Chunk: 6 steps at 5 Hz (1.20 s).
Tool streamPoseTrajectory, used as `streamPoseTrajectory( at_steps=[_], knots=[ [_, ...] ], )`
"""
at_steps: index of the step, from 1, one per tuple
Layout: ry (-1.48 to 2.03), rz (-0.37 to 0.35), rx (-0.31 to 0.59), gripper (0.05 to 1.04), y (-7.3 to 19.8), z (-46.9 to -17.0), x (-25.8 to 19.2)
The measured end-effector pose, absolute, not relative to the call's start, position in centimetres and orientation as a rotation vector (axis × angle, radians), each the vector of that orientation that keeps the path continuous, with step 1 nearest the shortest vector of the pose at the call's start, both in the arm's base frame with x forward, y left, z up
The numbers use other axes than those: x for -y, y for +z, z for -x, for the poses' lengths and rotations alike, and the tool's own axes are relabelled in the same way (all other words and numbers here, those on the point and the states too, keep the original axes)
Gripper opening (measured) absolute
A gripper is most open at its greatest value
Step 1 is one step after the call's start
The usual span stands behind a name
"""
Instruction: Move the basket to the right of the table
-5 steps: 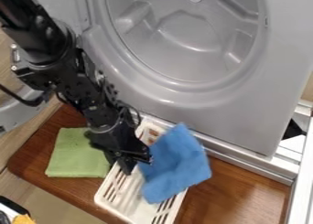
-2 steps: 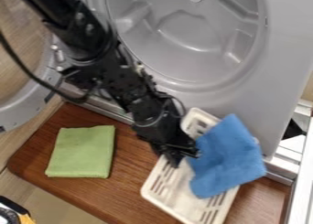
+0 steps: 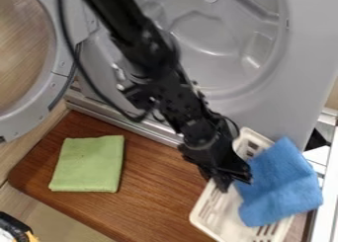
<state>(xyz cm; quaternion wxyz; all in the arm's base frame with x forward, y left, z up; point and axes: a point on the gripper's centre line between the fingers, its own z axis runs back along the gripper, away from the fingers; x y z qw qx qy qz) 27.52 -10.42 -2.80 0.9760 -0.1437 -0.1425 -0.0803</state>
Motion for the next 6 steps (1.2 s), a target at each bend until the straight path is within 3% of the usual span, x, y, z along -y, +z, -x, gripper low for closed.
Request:
streamPoseTrajectory(
  at_steps=[3,4,5,6],
  knots=[
    [-0.147,0.392,0.25,0.114,-4.2,-27.5,13.0],
    [-0.195,0.392,0.232,0.295,-3.9,-27.1,13.2],
    [-0.202,0.377,0.263,0.583,-2.3,-27.4,13.0],
    [-0.232,0.364,0.232,0.885,-1.7,-26.8,12.9]
  ],
)
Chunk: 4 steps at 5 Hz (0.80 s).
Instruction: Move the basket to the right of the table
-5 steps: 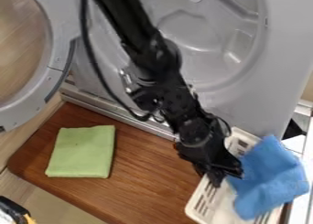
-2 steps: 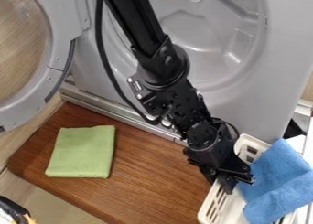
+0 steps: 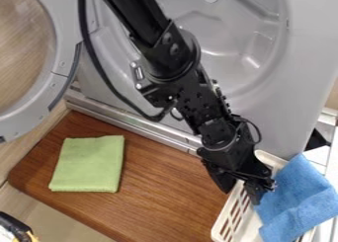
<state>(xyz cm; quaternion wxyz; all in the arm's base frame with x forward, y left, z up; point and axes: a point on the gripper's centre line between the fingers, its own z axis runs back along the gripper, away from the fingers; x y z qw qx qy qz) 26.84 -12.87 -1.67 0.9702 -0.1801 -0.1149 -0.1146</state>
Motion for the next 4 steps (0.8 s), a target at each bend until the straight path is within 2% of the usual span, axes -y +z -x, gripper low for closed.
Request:
streamPoseTrajectory(
  at_steps=[1,3,4],
  knots=[
    [-0.25,0.351,0.219,1.013,-0.9,-26.5,12.9],
    [-0.401,0.208,0.183,1.003,3.5,-25.9,12.5],
    [-0.401,0.204,0.182,1.001,3.6,-25.8,12.5]
  ],
)
